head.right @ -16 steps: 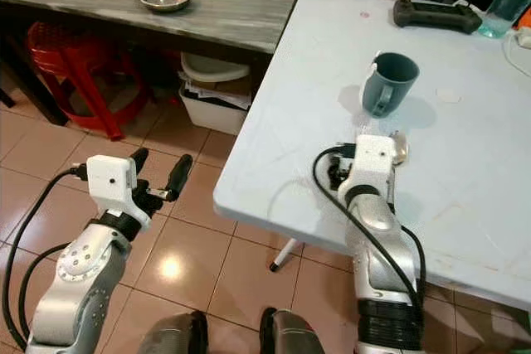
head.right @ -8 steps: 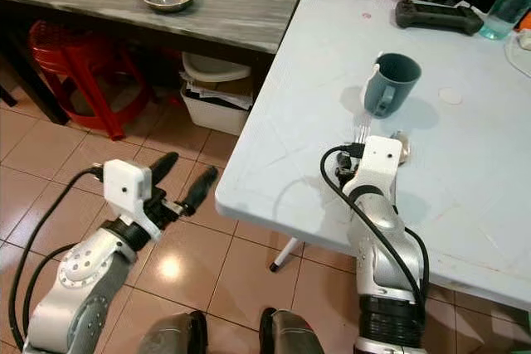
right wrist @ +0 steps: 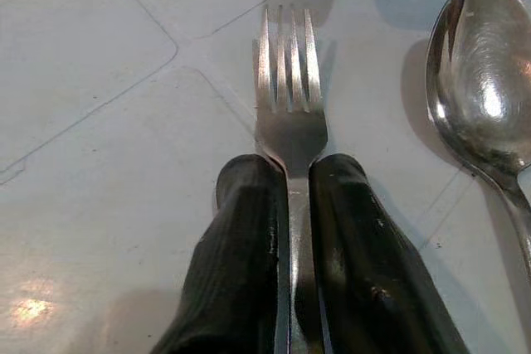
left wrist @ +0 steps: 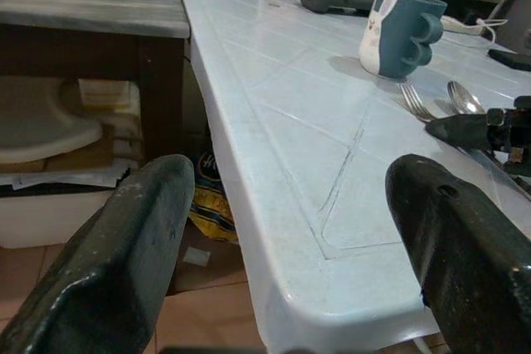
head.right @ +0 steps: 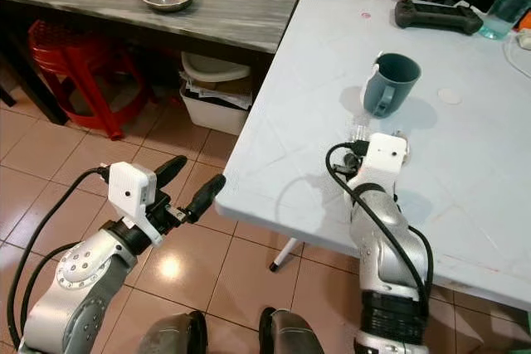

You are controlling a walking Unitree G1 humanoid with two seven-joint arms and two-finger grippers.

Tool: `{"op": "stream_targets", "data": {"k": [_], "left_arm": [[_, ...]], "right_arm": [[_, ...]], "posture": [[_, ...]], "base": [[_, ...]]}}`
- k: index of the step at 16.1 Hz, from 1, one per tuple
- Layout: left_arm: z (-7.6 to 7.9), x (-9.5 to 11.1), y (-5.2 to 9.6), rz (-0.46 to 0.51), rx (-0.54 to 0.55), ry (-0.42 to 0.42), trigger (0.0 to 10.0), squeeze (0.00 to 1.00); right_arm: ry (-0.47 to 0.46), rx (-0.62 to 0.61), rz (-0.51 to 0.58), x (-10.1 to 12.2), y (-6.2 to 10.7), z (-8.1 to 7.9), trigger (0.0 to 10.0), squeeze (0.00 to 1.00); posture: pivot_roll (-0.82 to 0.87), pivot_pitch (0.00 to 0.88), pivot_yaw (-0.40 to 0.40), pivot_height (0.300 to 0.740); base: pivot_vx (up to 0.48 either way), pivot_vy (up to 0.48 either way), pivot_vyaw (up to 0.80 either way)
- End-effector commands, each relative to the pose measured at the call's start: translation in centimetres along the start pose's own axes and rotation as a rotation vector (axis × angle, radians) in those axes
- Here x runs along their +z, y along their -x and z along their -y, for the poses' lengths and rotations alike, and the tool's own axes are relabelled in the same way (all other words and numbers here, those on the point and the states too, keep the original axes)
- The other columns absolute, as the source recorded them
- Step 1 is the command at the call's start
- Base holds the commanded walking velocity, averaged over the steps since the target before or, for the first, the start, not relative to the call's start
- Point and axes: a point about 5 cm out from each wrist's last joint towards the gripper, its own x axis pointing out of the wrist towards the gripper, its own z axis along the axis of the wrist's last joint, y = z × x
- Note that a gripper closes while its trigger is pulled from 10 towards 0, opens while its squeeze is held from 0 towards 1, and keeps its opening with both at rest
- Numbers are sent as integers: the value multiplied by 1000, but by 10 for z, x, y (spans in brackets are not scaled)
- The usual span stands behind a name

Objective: Setting the table

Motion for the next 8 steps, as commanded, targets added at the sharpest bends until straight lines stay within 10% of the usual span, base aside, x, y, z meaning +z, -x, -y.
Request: {"op": "stream_targets", "data": {"k": [1, 8], "left_arm": [[-3, -4, 0, -27, 28, -20, 10000, 0], [-14, -10, -2, -61, 131, -89, 10000, 0]], "right_arm": [[-14, -11, -160, -29, 0, 5, 0, 0], [35, 113, -53, 18, -4, -14, 0, 0]], "posture": [[-7, 194, -17, 740], [-11, 181, -25, 740]], "base": [[0, 0, 0], [0, 252, 0]]}}
